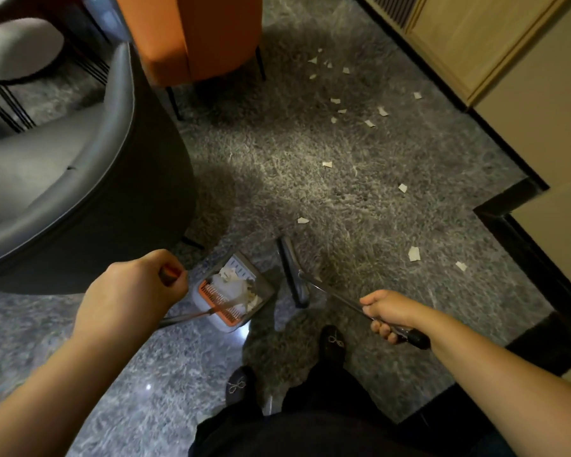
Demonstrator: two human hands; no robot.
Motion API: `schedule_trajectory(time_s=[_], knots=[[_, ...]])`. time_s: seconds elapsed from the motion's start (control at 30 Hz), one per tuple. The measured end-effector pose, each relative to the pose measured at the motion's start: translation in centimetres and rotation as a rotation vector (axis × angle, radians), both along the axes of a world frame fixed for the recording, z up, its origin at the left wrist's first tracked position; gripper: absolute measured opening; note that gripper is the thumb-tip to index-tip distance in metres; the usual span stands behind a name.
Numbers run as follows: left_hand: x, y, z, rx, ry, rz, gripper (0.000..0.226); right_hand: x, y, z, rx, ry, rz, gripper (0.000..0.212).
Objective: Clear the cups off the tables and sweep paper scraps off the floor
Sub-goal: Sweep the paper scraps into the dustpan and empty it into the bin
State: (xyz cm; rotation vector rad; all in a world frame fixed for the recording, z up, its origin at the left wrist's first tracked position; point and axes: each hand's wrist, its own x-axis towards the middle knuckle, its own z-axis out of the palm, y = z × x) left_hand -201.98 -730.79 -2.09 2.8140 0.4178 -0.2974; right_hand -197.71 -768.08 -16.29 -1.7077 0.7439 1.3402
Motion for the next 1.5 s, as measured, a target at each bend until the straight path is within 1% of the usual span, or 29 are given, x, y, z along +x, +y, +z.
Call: schedule_trajectory(time_s=[0.2,0.4,0.57,0.7,0.97,1.13,1.27,1.5], knots=[[3.4,-5.1,-0.1,-0.073,0.035,0.076,0.011,7.5,-5.9,-0.2,-0.082,-0.054,0.08,0.029],[5.5,-9.0,-0.2,-0.082,-0.063,0.137,0.007,13.6,-9.7,-1.1,-0.123,-0.122,0.05,0.033],[7.2,-11.6,-0.3,-0.118,-0.108,0.148,0.005,15.6,-10.6,-0.9,-0.127,-0.22,0.024,0.032],[8.9,-13.6,0.0,-0.12,-0.105,0.091,0.006,15.2,-12.1,0.0,-0.1,-0.229,-0.044,0.034],[13.1,-16.2,0.8,-0.148,-0.018,-0.094,0.011,11.7,-14.5,1.1,-0.052,-0.236,-0.18,0.036],[16.8,-17.7,0.2,-0.11,0.007,-0.224,0.008,9.1,-15.0,0.7,-0.07,-0.233,-0.341,0.034],[20.4,-19.5,-0.7,-0.061,0.004,-0.357,0.009,7.2,-15.9,1.2,-0.092,-0.242,-0.481,0.037],[24.4,-22.7,-2.1,-0.106,0.026,-0.509,0.01,4.5,-17.5,1.8,-0.179,-0.282,-0.691,0.038]])
